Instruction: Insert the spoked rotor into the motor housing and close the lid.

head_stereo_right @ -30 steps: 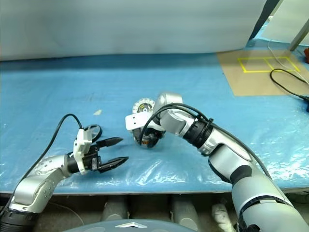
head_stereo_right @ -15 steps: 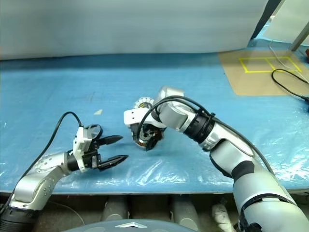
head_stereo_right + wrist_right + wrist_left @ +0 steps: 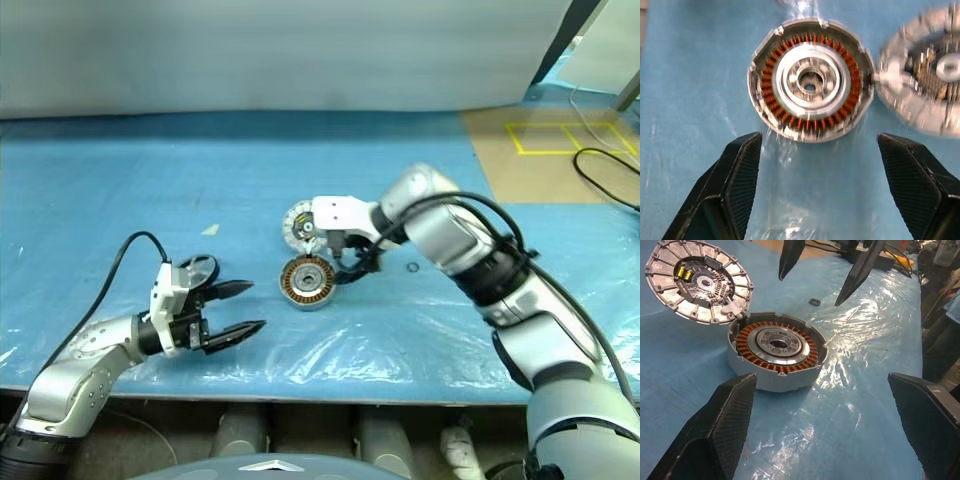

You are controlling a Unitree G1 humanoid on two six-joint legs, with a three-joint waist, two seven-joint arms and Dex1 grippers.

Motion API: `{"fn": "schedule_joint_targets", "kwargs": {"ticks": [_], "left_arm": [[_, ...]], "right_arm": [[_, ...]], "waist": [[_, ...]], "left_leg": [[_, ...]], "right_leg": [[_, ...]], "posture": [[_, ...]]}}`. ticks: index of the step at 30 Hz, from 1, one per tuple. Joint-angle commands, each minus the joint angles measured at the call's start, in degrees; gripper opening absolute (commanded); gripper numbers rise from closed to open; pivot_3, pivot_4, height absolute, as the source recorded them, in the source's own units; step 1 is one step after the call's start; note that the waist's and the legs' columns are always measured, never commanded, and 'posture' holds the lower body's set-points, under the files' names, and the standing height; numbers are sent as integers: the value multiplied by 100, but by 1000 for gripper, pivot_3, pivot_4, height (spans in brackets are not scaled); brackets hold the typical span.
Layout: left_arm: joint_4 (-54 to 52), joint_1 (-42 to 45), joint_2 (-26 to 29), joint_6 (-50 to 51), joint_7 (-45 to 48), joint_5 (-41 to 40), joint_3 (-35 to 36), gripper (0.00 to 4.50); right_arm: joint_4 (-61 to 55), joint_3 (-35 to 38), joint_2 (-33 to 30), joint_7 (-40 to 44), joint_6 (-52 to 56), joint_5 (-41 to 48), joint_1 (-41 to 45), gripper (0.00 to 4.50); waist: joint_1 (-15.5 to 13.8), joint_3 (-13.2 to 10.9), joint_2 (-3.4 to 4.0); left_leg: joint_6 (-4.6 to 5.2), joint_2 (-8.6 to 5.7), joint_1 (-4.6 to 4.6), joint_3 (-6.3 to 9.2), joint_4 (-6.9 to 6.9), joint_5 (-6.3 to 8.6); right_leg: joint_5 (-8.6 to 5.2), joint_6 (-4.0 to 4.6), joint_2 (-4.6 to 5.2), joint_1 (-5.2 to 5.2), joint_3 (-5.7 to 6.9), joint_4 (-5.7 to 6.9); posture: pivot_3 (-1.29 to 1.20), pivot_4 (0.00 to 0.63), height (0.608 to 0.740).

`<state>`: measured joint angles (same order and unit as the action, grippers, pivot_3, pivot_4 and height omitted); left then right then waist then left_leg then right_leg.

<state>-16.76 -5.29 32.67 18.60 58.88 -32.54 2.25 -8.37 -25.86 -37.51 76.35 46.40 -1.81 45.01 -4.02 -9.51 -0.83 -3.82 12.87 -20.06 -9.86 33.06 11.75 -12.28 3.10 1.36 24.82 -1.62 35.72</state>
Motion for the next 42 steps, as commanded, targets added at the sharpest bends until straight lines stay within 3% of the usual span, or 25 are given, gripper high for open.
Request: {"fn": "schedule_joint_targets", "kwargs": {"ticks": [1,7,13,18,26,35,42], "left_arm": [[-268,-100,94,-48,5,-87,156,4446],[-145,88,108,21,23,-132,143,4446],[-46,277,14,43,58,-91,-35,4446],[81,413,-4,12,103,-31,-90,4446],[108,403,-8,-45,129,18,-156,4446],[89,381,-1,-68,110,31,-157,4446],[54,310,-7,-81,81,32,-149,4446]], "right_arm": [[-736,1369,154,-887,500,485,-672,3879],[-1497,2948,643,-2169,-26,944,-2488,3879],[-1327,3514,1185,-3418,-276,955,-3396,3879],[-1241,3400,1229,-4116,-914,675,-3778,3879],[-401,3424,1259,-4462,-1042,822,-3889,3879],[298,3292,1343,-4566,-1136,1018,-3718,3879],[19,3101,1270,-4374,-1062,1194,-3889,3879]], "waist": [[13,-2,6],[-7,0,7],[25,1,9],[17,2,13],[18,2,14],[18,3,14],[27,3,14]], "left_leg": [[0,-1,4,-2,0,0],[1,-5,8,-2,0,0],[0,-8,9,-2,-2,0],[0,-8,10,-2,-4,0],[0,-10,7,-2,-12,0],[1,-11,15,-1,-10,0],[1,-9,21,-1,-11,1]], "right_leg": [[0,0,-1,2,-5,1],[-1,-3,1,-5,-7,-5],[-1,-5,2,-4,-8,-6],[-4,-10,2,-4,-7,-7],[-5,-12,3,-4,-7,-17],[-5,-14,3,-17,-7,-17],[-19,-39,2,-24,-7,-17]], "posture": [[0,150,740],[0,150,740],[0,150,740],[0,150,740],[0,150,740],[0,150,740],[0,150,740]]}}
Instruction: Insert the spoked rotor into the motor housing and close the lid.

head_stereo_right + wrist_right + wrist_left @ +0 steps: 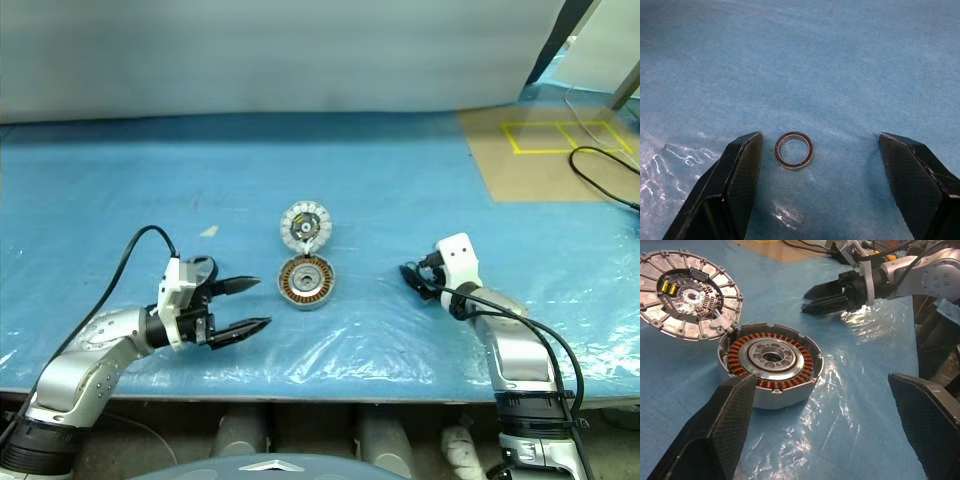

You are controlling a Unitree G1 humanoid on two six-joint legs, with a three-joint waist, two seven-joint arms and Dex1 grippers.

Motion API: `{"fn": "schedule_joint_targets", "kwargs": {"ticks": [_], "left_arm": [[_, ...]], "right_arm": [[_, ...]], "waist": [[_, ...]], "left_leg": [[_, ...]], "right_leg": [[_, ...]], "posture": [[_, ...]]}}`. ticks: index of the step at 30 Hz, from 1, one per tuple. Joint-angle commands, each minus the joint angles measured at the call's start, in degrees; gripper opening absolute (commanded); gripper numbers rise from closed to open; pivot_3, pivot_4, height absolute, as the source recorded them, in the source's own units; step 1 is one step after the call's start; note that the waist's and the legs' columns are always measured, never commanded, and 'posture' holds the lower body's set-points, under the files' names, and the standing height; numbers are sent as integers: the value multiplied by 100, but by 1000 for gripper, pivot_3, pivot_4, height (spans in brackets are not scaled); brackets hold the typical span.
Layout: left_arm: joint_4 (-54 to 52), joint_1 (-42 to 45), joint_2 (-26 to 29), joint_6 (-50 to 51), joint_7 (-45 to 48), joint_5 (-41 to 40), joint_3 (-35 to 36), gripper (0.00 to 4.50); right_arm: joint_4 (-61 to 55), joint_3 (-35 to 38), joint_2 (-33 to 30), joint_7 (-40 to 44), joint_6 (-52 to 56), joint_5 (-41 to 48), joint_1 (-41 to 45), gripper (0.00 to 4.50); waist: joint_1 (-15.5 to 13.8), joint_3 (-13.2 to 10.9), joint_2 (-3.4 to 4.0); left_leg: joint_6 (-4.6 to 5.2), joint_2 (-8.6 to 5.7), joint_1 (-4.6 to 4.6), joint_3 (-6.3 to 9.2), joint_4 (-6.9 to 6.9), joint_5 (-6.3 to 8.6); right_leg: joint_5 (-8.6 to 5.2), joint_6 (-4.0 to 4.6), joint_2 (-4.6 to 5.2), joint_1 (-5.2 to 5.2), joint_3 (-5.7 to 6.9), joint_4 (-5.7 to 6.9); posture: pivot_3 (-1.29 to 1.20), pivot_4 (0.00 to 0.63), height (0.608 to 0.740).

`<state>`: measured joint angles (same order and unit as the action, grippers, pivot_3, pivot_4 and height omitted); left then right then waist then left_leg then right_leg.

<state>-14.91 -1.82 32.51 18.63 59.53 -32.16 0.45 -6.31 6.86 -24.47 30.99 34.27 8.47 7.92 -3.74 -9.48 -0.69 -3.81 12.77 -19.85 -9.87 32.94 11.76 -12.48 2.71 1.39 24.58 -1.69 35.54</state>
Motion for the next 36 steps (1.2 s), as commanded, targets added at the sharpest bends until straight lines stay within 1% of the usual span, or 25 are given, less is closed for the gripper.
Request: {"fn": "schedule_joint_targets", "kwargs": {"ticks": [1,6,11,16,25,29,32,36], "left_arm": [[-131,-51,8,-90,14,-3,32,4446],[-115,-62,-16,-114,5,13,12,4446],[-73,-40,-49,-141,15,48,1,4446],[-27,-28,-50,-178,38,82,-2,4446],[-7,-9,-77,-213,30,107,-40,4446],[25,17,-79,-235,36,123,-54,4446],[33,26,-81,-239,32,129,-61,4446],[42,35,-86,-242,30,139,-59,4446]], "right_arm": [[-275,-216,-88,232,154,187,-245,3879],[-462,-473,-229,305,55,112,-449,3879],[-205,-307,-198,147,121,158,-308,3879],[142,-236,-278,100,-60,125,-282,3879],[392,-240,-275,96,-230,191,-333,3879],[463,-278,-326,142,-305,200,-341,3879],[501,-305,-321,152,-375,203,-346,3314],[541,-316,-336,174,-412,219,-328,2026]], "waist": [[-6,0,0],[-10,1,-1],[-6,0,-1],[-13,2,-3],[-16,8,-13],[-17,18,-29],[-17,22,-35],[-15,25,-40]], "left_leg": [[0,0,0,0,0,0],[1,0,0,0,-3,1],[3,0,7,0,-10,2],[4,-1,22,0,-10,2],[19,-3,35,1,-12,11],[20,-3,39,1,-19,12],[20,-3,42,1,-24,12],[19,-4,45,0,-45,11]], "right_leg": [[-1,-1,0,0,0,0],[-1,-2,0,-1,1,-8],[-8,-13,0,-12,0,-10],[-8,-14,2,-26,0,-14],[-7,-17,5,-41,1,-30],[-6,-18,4,-46,1,-38],[-6,-19,4,-52,2,-50],[-4,-21,3,-55,4,-70]], "posture": [[0,150,740],[0,150,740],[0,150,740],[0,150,740],[0,150,740],[0,150,740],[0,150,740],[0,150,740]]}}
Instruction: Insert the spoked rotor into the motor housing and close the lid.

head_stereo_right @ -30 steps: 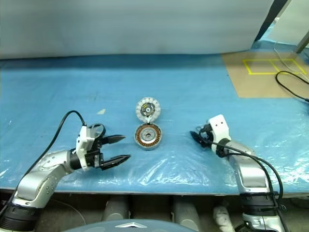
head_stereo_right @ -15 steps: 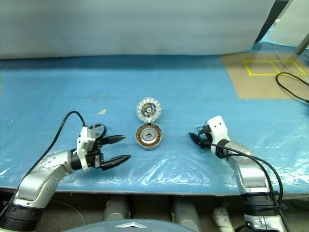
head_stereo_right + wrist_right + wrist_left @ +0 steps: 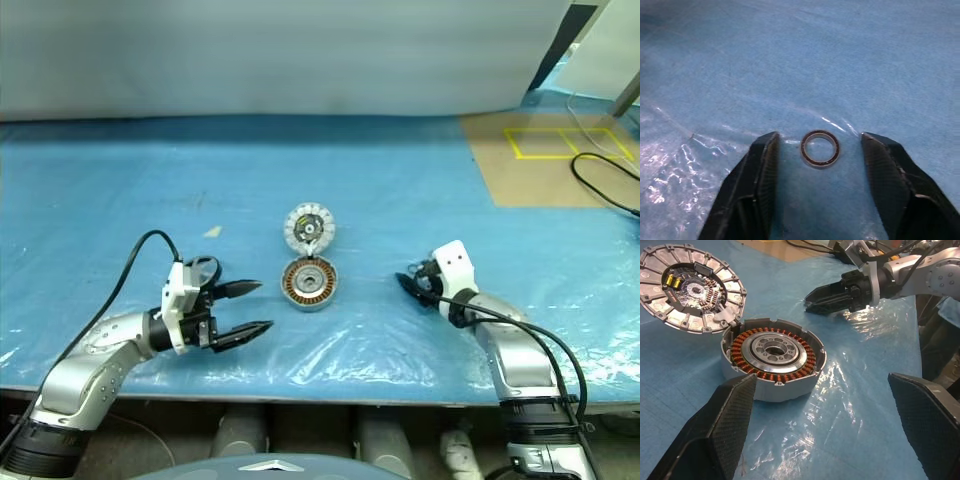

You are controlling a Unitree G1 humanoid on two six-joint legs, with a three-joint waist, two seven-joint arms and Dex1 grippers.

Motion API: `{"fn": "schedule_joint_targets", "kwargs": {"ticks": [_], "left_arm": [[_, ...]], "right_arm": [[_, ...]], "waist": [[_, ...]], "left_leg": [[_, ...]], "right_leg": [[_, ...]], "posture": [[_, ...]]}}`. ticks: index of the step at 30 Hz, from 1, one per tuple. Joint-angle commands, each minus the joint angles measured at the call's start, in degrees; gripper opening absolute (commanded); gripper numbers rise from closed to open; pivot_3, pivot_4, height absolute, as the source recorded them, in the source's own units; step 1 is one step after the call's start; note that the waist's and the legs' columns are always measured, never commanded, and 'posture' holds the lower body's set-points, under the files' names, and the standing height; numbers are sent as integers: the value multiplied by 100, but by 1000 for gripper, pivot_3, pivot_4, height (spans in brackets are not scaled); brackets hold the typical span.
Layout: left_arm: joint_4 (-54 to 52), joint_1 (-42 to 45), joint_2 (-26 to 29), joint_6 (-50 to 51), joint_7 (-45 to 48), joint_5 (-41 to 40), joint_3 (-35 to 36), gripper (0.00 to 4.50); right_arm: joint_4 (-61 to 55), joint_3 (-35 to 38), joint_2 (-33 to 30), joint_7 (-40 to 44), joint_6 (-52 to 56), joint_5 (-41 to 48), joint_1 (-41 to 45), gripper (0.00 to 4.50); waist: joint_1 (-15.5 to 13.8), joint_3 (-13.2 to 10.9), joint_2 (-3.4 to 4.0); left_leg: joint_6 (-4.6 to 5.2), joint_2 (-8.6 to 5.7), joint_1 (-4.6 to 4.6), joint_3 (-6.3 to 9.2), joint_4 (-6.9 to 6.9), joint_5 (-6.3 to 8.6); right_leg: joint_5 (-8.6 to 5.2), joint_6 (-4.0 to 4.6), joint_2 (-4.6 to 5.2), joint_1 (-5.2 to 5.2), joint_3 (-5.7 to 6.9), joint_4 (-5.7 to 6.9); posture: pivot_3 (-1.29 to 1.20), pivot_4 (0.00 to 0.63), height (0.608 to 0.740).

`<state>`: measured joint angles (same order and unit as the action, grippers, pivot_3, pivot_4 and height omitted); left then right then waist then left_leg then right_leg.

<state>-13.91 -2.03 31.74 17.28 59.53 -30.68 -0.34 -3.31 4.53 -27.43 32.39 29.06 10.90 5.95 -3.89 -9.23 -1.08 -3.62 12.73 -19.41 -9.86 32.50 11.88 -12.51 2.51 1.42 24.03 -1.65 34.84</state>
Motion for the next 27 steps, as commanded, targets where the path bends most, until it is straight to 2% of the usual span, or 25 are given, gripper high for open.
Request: {"fn": "schedule_joint_targets", "kwargs": {"ticks": [1,4,5,16,23,27], "left_arm": [[-57,58,-10,-107,31,-8,21,4446],[-61,64,-21,-102,27,-5,24,4446],[-64,63,-25,-102,24,-1,24,4446],[-95,52,-52,-74,8,-15,22,4446],[-136,39,-65,-38,19,-68,37,4446],[-148,51,-65,-11,-9,-110,91,4446]], "right_arm": [[260,-85,-54,52,109,-24,-130,1720],[306,-81,-113,127,134,-7,-145,741],[318,-82,-139,140,124,-20,-154,598],[251,-203,-314,363,-106,-22,-183,594],[-63,-216,-350,500,87,126,249,594],[-686,60,-606,1001,702,781,420,594]], "waist": [[0,1,0],[0,1,0],[0,1,0],[-7,1,0],[36,0,2],[27,-10,18]], "left_leg": [[0,0,2,-1,-8,0],[-13,0,4,-2,-22,-8],[-14,0,5,-2,-23,-8],[-12,-2,5,-2,-25,-7],[-12,-2,6,-5,-26,-7],[-11,-3,-1,-5,-26,-6]], "right_leg": [[0,1,-1,0,1,-3],[8,17,-3,0,2,-8],[10,22,-3,0,2,-9],[0,5,-2,-1,1,-13],[1,6,-2,0,0,-12],[3,10,-2,9,0,-11]], "posture": [[0,150,740],[0,150,740],[0,150,740],[0,150,740],[0,150,740],[0,150,740]]}}
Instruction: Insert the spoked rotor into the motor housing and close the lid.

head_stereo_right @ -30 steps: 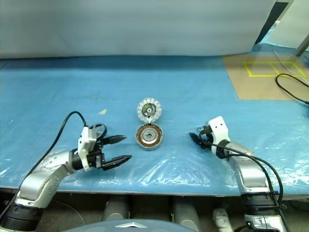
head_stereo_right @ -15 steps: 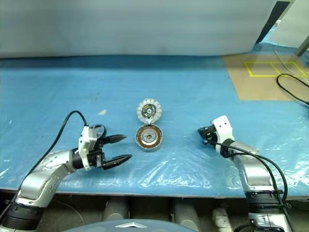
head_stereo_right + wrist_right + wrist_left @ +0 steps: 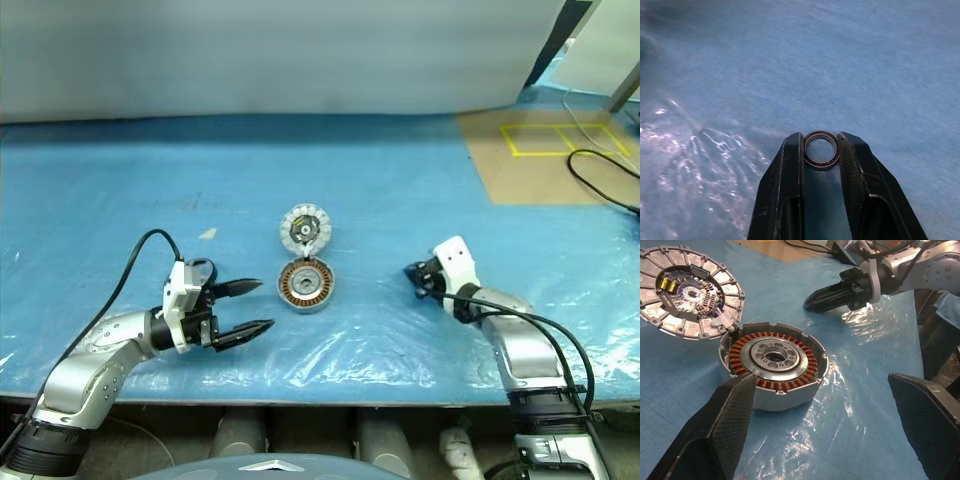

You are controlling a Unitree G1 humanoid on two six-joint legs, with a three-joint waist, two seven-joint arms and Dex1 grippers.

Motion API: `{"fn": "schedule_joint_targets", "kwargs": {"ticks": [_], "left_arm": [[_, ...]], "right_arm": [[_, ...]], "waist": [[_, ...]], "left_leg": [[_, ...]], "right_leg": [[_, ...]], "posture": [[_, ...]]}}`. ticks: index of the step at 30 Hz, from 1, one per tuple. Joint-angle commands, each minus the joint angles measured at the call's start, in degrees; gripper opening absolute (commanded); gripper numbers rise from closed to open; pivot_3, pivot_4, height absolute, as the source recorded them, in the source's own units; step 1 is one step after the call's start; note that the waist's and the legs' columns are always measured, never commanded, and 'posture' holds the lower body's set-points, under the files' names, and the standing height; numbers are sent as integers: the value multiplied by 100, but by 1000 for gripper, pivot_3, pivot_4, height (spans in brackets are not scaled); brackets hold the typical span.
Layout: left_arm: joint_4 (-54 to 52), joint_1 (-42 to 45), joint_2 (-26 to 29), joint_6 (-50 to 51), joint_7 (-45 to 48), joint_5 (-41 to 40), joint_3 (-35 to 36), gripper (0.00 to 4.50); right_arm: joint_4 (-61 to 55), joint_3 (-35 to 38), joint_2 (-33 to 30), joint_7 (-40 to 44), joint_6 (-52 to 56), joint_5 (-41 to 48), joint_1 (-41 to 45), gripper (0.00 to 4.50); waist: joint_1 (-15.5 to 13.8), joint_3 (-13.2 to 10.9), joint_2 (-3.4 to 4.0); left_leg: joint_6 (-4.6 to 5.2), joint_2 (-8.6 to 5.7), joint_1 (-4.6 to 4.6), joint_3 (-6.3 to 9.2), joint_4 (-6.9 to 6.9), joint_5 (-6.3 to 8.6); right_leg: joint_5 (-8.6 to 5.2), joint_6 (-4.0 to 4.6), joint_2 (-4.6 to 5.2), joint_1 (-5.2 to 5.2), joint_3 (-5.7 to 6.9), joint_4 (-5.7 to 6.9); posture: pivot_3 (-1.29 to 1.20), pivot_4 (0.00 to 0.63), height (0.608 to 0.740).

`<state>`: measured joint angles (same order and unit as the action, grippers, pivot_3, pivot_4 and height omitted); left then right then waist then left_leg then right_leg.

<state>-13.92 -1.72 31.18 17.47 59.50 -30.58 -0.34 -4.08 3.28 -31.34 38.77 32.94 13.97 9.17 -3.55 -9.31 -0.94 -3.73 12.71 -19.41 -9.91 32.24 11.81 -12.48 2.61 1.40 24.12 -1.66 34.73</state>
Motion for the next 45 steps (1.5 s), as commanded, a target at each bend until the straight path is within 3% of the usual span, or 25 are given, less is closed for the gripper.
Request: {"fn": "schedule_joint_targets", "kwargs": {"ticks": [1,11,23,36,45], "left_arm": [[-146,17,-11,-37,-4,-116,90,4446],[-67,171,-12,-55,24,-109,44,4446],[-320,29,2,-38,-99,-186,147,4446],[-562,-217,-6,-87,-329,-202,161,4446],[-598,-241,-41,-122,-388,-165,83,4446]], "right_arm": [[-880,205,-312,532,520,699,134,594],[-1803,-151,-667,1196,2197,2226,1667,594],[-273,-2160,-250,2301,718,1055,2792,594],[656,-2624,341,2886,203,581,2957,594],[1310,-2726,655,2856,-421,28,2940,594]], "waist": [[-17,-6,10],[-42,-18,30],[-36,-18,30],[-26,-18,30],[-27,-18,30]], "left_leg": [[0,0,-5,0,0,0],[-5,1,-21,1,2,-4],[-8,3,-34,1,9,-5],[-8,6,-37,2,20,-5],[-8,7,-40,2,20,-5]], "right_leg": [[7,12,0,3,0,-1],[14,23,-1,16,0,4],[15,25,-1,21,4,8],[17,28,-1,23,6,19],[17,28,-1,23,8,17]], "posture": [[0,150,740],[0,150,740],[0,150,740],[0,150,740],[0,150,740]]}}
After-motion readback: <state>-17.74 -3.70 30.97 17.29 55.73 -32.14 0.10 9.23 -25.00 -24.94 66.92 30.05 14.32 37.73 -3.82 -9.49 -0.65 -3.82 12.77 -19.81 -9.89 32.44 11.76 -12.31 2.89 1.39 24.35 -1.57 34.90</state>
